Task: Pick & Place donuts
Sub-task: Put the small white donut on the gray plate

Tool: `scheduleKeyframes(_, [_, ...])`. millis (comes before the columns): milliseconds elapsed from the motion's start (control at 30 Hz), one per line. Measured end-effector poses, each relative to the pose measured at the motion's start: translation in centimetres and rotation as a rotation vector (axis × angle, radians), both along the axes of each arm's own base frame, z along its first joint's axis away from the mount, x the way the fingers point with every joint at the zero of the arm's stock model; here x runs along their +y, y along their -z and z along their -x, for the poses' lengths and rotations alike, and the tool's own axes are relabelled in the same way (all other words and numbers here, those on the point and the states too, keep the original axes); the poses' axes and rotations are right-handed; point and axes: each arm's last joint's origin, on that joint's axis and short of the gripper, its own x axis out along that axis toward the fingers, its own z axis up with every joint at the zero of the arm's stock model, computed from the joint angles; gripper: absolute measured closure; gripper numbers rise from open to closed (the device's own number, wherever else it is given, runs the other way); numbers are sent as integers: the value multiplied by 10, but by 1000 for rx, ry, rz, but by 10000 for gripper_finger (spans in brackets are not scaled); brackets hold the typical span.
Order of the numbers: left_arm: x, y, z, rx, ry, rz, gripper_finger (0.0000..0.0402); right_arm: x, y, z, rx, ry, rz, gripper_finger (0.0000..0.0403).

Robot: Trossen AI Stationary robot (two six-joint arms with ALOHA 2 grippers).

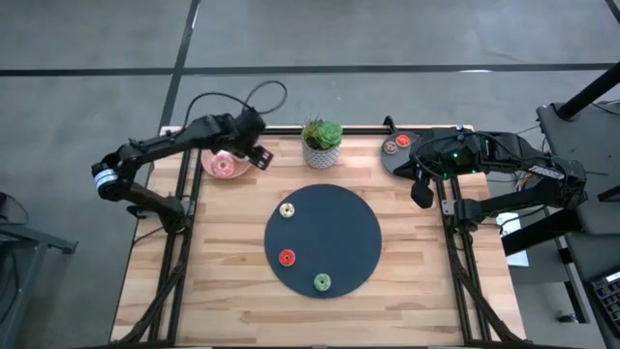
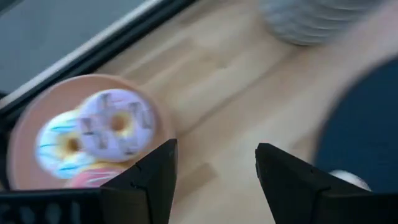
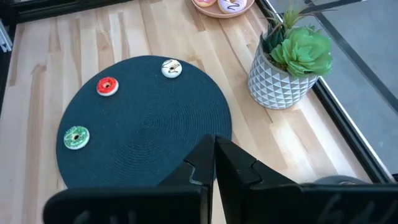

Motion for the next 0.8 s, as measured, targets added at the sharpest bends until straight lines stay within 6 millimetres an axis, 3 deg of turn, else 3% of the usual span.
scheduleKeyframes(200, [-44, -4, -26, -62, 111, 7, 213, 0, 2, 0, 11, -6, 5, 394])
scheduleKeyframes(467, [-101, -4, -43, -84, 307, 22, 213, 0, 4, -1, 24, -13, 11, 394])
scheduleKeyframes(800, [-131, -8, -52, -163, 412, 13, 213, 0, 4, 0, 30, -38, 38, 394])
